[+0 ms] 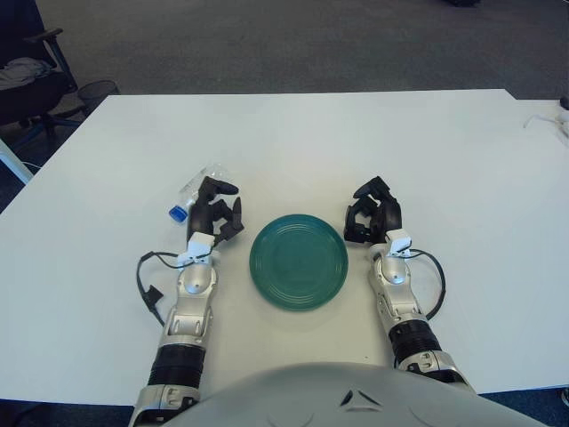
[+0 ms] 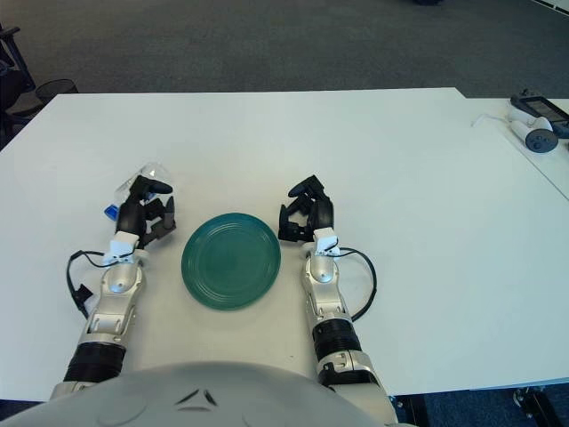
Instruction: Put the bottle into the plate.
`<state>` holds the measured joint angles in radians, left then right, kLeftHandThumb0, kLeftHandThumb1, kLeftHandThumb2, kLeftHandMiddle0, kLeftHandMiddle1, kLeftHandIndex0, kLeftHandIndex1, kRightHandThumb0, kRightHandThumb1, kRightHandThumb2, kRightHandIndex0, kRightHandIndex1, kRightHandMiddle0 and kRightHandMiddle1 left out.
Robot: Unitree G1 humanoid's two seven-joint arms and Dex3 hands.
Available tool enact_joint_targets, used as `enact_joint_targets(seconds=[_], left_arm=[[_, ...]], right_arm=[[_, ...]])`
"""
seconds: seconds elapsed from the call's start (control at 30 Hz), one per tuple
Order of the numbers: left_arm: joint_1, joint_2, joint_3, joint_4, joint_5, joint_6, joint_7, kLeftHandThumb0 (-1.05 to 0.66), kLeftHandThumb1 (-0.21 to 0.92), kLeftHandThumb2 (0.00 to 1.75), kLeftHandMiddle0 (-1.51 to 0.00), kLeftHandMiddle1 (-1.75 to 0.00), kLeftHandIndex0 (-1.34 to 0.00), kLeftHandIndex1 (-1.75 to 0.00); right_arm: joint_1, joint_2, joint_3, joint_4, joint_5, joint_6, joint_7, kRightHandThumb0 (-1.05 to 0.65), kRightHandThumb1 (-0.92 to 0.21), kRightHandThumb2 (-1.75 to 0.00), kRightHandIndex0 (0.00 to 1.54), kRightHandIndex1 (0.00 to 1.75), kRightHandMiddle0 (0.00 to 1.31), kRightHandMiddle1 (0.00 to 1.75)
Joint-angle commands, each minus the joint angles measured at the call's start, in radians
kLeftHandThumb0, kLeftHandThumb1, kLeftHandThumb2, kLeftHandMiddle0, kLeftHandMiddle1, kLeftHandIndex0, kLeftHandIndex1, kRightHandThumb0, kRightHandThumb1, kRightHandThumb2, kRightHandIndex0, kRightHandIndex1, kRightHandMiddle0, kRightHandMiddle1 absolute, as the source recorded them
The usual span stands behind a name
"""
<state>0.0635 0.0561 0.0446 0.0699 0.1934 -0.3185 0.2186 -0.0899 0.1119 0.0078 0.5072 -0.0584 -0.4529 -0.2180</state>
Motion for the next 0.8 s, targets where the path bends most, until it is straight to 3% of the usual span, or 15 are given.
enact_joint_targets(seconds=[0.0, 0.77], left_arm=[[-0.043, 0.010, 0.003, -0.047, 0.025, -0.039, 0.014, -0.40, 0.60, 0.96, -1.05, -1.75, -0.40, -1.75], [-0.139, -0.006, 0.056, -0.015, -0.043, -0.196, 0.032, -0.41, 0.58, 0.98, -0.96, -1.75, -0.42, -1.75]], right_arm=[[0.100, 0.002, -0.030, 0.129, 0.024, 0.086, 0.003, 0.00, -0.09, -1.54, 0.83, 1.63, 0.55, 1.75], [0.103, -0.001, -0.028, 0.127, 0.017, 0.089, 0.002, 0.00, -0.09, -1.54, 0.83, 1.62, 0.55, 1.75]])
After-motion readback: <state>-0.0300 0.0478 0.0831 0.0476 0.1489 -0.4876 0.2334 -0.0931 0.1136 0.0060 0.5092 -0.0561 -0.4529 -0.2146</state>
